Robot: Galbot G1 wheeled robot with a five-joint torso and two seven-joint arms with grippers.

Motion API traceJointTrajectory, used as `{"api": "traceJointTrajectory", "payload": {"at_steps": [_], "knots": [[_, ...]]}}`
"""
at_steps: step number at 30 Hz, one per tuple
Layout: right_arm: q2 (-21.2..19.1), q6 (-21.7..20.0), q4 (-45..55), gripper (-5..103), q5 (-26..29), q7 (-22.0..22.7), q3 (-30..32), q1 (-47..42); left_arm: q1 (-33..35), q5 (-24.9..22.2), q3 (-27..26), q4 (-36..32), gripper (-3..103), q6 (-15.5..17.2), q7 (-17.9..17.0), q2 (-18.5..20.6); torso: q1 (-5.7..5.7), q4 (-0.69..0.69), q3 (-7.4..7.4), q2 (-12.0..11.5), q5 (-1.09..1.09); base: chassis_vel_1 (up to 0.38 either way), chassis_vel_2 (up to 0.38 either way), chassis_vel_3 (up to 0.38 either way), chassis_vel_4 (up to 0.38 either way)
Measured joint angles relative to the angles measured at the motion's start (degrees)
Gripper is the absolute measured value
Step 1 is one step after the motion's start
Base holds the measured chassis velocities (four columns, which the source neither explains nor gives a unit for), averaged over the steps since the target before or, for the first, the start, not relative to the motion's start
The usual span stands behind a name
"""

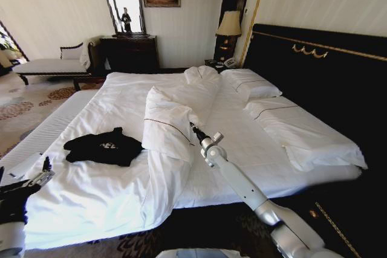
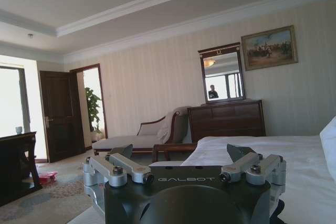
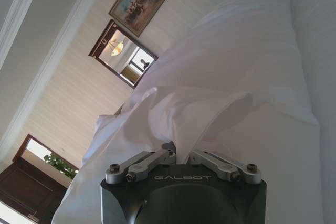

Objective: Fold the clothes on the bed.

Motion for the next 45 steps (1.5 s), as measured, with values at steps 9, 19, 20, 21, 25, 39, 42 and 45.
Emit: {"api": "traceJointTrajectory", "payload": {"at_steps": [9, 19, 20, 21, 25, 39, 42, 45], "knots": [[-1.6, 1.1, 3.9, 0, -1.5, 1.1, 2.7, -3.6, -0.4, 0.2, 0.8, 0.2, 100, -0.1, 0.0, 0.0, 0.00, 0.00, 0.00, 0.0, 0.00, 0.000, 0.000, 0.000, 0.000], [-3.5, 3.8, 13.3, 0, -3.2, 2.8, 11.6, -15.0, -1.0, 0.2, 1.8, 0.0, 100, -0.1, 0.0, 0.2, 0.00, -0.01, 0.00, 0.0, 0.01, 0.000, 0.000, 0.000, 0.000], [-3.7, 4.0, 14.6, 0, -3.4, 2.9, 12.8, -16.2, -1.0, 0.2, 2.0, 0.0, 100, -0.1, 0.0, 0.2, 0.00, -0.01, 0.00, 0.0, 0.01, 0.000, 0.000, 0.000, 0.000], [-3.7, 4.0, 14.6, 0, -3.4, 2.9, 12.8, -16.2, -1.0, 0.2, 2.0, 0.0, 100, -0.1, 0.0, 0.2, 0.00, -0.01, 0.00, 0.0, 0.01, 0.000, 0.000, 0.000, 0.000], [-5.5, 4.7, 20.1, 0, -3.6, 3.0, 18.5, -21.0, -1.4, 0.4, 3.1, -0.1, 100, -0.2, 0.0, 0.2, 0.00, -0.01, 0.00, 0.0, 0.01, 0.000, 0.000, 0.000, 0.000], [-4.8, 6.5, 33.2, 0, -5.0, 3.1, 33.2, -39.2, -3.5, 0.7, 6.4, 0.3, 100, -0.3, 0.0, 1.2, 0.00, -0.01, -0.01, 0.0, 0.00, 0.000, 0.000, 0.000, 0.000], [-3.5, 7.9, 37.4, 0, -5.6, 3.1, 36.7, -45.1, -4.4, 0.2, 7.0, 0.6, 100, -0.3, 0.0, 1.7, -0.01, -0.02, -0.01, 0.0, 0.00, 0.000, 0.000, 0.000, 0.000], [-2.7, 8.7, 39.4, 0, -6.0, 3.1, 37.9, -47.4, -4.8, 0.0, 7.4, 0.7, 100, -0.3, 0.0, 1.9, -0.01, -0.02, -0.01, 0.0, 0.00, 0.000, 0.000, 0.000, 0.000]]}}
